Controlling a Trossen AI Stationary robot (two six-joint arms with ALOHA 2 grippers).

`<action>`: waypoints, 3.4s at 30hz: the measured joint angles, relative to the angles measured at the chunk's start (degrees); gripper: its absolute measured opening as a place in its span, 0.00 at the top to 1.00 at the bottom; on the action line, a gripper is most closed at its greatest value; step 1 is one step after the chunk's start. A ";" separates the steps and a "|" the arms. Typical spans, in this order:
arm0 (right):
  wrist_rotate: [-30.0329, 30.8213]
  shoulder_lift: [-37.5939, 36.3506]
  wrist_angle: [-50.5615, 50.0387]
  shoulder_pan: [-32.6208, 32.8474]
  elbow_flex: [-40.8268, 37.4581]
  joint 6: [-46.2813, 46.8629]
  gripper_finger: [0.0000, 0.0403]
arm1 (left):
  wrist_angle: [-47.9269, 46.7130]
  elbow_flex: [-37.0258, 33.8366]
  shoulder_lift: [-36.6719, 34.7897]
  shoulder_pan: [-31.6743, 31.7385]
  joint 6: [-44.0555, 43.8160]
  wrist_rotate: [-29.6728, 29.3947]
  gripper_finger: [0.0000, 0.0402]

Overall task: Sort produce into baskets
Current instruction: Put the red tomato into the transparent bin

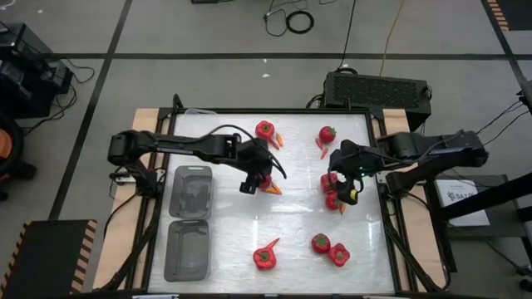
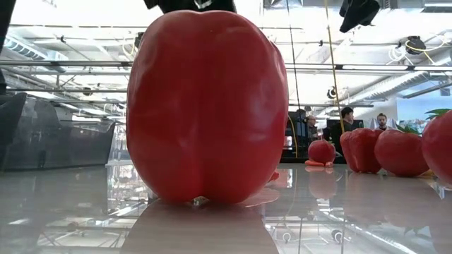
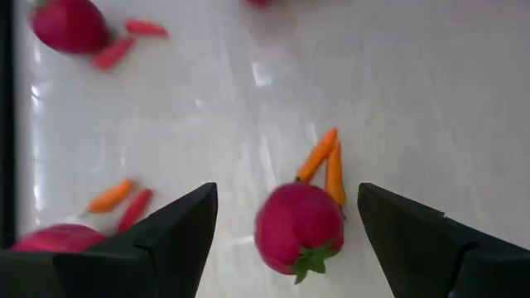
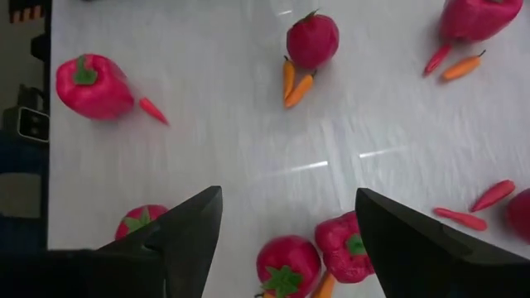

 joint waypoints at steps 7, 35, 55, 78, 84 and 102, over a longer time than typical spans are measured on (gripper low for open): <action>0.02 1.38 0.15 -0.02 -0.04 -1.60 0.33 | 0.32 0.00 3.65 0.07 -5.37 -0.08 0.25; 0.33 1.58 1.38 -0.04 -0.04 -2.50 0.33 | -0.67 -0.37 12.20 0.28 -10.50 -0.94 0.25; 0.33 1.58 5.63 -0.07 -2.64 -4.04 0.33 | -4.31 0.42 5.22 0.44 -15.76 -0.83 0.25; 0.31 1.58 6.95 -0.20 -2.69 -5.34 0.33 | -9.20 0.44 7.58 1.35 -11.49 -2.93 0.02; 0.31 1.58 6.93 -0.20 -2.69 -5.34 0.33 | -8.75 0.42 11.00 2.26 -10.18 -2.27 0.01; 1.53 1.58 6.56 -0.20 -2.69 -5.64 0.33 | -9.06 0.42 14.42 2.71 -9.96 -1.17 0.14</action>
